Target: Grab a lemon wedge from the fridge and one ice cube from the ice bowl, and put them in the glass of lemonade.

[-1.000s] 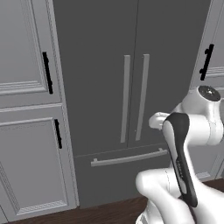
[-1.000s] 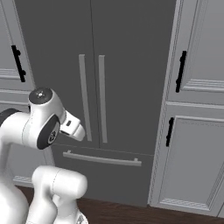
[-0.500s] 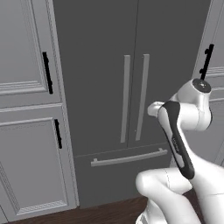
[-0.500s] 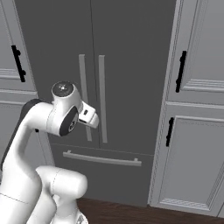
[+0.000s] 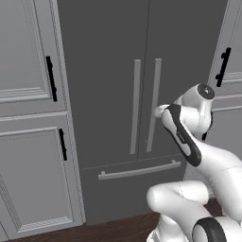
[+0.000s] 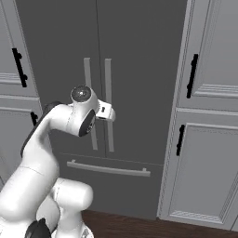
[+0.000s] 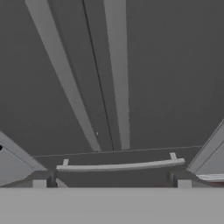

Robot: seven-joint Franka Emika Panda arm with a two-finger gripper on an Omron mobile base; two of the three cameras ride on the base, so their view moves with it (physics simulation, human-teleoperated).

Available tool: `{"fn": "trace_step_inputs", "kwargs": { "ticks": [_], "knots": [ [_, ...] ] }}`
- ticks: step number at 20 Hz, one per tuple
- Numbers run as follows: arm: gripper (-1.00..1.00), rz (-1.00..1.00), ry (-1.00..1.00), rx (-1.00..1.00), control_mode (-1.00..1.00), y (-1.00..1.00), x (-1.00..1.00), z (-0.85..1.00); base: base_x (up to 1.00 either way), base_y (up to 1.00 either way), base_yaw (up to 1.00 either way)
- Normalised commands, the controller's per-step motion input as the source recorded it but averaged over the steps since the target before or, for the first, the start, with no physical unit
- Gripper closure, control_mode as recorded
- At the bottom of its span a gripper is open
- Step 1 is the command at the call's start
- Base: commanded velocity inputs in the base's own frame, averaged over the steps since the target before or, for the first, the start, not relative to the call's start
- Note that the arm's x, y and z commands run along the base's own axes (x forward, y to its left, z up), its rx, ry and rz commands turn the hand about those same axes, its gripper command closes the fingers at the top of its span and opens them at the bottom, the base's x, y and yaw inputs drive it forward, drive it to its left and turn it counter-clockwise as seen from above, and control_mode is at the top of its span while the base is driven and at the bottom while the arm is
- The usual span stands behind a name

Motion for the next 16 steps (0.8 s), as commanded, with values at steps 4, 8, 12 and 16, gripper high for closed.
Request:
{"fn": "trace_step_inputs", "kwargs": {
  "ticks": [4,8,12,16],
  "knots": [
    [-1.0,0.0,0.0,-0.04,-1.0,0.0,0.99,0.0,0.0,0.0,0.0],
    [-1.0,0.0,-0.02,0.0,-1.0,-0.01,0.86,0.0,0.0,0.0,0.0],
    [-1.0,0.01,-0.19,0.0,-1.0,-0.11,0.6,0.0,0.0,0.0,0.0],
    [-1.0,0.02,-0.18,0.0,-1.0,-0.16,0.52,0.0,0.0,0.0,0.0]
  ]
}}
